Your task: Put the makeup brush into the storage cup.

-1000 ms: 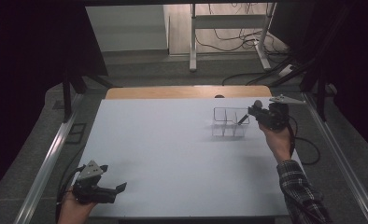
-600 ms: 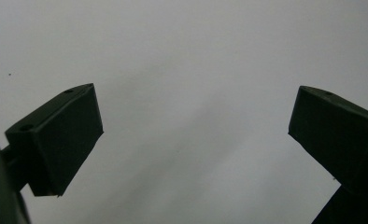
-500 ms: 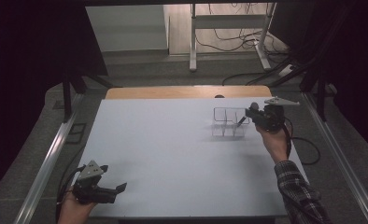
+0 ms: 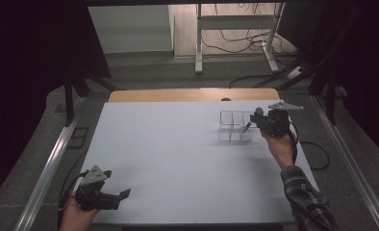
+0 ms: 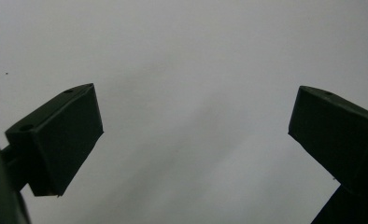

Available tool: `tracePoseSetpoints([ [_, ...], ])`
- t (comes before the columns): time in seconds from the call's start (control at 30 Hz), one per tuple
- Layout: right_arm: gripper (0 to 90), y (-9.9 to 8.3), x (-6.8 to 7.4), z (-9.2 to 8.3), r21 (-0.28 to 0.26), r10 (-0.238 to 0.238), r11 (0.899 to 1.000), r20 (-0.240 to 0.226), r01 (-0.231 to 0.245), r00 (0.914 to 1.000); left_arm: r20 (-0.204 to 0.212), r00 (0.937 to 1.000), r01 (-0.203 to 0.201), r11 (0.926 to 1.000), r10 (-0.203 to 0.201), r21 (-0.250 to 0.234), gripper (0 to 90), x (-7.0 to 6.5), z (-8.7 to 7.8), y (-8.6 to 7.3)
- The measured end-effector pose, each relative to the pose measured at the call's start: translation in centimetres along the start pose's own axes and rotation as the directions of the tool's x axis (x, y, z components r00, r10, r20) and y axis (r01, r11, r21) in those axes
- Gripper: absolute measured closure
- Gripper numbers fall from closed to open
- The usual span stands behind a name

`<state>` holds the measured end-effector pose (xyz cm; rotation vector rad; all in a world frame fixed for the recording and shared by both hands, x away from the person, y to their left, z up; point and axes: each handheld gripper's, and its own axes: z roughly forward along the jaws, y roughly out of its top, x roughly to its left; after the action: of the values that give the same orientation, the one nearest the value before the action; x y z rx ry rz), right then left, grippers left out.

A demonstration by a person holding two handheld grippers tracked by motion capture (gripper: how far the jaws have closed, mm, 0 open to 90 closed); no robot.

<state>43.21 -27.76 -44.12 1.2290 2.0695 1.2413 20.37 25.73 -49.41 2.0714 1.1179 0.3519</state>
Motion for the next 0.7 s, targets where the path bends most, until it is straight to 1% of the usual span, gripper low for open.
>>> tracePoseSetpoints([
  [0.17, 75.8, -0.20, 0.05, 0.32, 0.016, -0.006, 1.000, 0.003, 0.006, 1.0000, 0.001, 1.0000, 0.001, 1.0000, -0.001, 0.001, 3.4, 0.01, 0.01, -0.01],
  [0.2, 73.0, -0.20, 0.10, 0.34, 0.017, -0.010, 1.000, 0.013, 0.009, 0.9999, 0.002, 1.0000, 0.001, 1.0000, -0.001, 0.000, 3.4, 0.01, 0.00, -0.01],
  [0.23, 63.6, -0.15, 0.15, 0.33, 0.017, -0.010, 1.000, 0.031, 0.010, 0.9995, 0.002, 1.0000, 0.001, 1.0000, -0.001, 0.001, 3.4, 0.01, 0.00, -0.01],
  [0.27, 52.2, -0.08, 0.13, 0.30, 0.006, -0.007, 1.000, 0.027, 0.006, 0.9996, 0.002, 1.0000, 0.001, 1.0000, -0.001, 0.001, 3.4, 0.01, 0.00, -0.02],
  [0.3, 43.0, -0.01, 0.13, 0.28, -0.011, -0.001, 1.000, 0.029, 0.001, 0.9996, 0.002, 1.0000, 0.001, 1.0000, -0.001, 0.001, 3.4, 0.01, -0.01, -0.02],
  [0.33, 38.3, 0.07, 0.15, 0.27, -0.022, -0.002, 1.000, 0.039, 0.003, 0.9992, 0.002, 1.0000, 0.001, 1.0000, -0.001, 0.000, 3.4, 0.01, -0.01, -0.02],
  [0.37, 33.1, 0.16, 0.18, 0.26, -0.017, -0.007, 1.000, 0.045, 0.008, 0.9989, 0.002, 1.0000, 0.001, 1.0000, -0.001, 0.001, 3.3, 0.00, -0.02, -0.01],
  [0.43, 21.7, 0.25, 0.11, 0.44, -0.004, -0.018, 1.000, 0.034, 0.019, 0.9993, 0.002, 1.0000, 0.000, 1.0000, 0.000, 0.002, 3.4, 0.00, -0.02, -0.01],
  [0.53, 10.2, 0.19, 0.03, 0.84, 0.028, -0.015, 1.000, 0.028, 0.014, 0.9995, 0.002, 1.0000, 0.001, 1.0000, -0.001, 0.001, 3.4, -0.02, -0.04, -0.01],
  [0.6, 6.2, 0.15, -0.05, 0.97, 0.041, -0.011, 0.999, 0.028, 0.009, 0.9995, 0.002, 1.0000, 0.001, 1.0000, -0.001, 0.001, 3.4, -0.02, -0.05, 0.00],
  [0.63, 4.3, 0.16, -0.02, 1.04, 0.052, -0.012, 0.999, 0.041, 0.010, 0.9991, 0.001, 1.0000, 0.001, 1.0000, -0.001, 0.001, 3.3, -0.03, -0.05, 0.00],
  [0.7, 2.8, 0.18, -0.02, 1.01, 0.070, -0.023, 0.997, 0.039, 0.020, 0.9990, 0.001, 1.0000, 0.001, 1.0000, -0.001, 0.002, 3.3, -0.03, -0.05, 0.00],
])
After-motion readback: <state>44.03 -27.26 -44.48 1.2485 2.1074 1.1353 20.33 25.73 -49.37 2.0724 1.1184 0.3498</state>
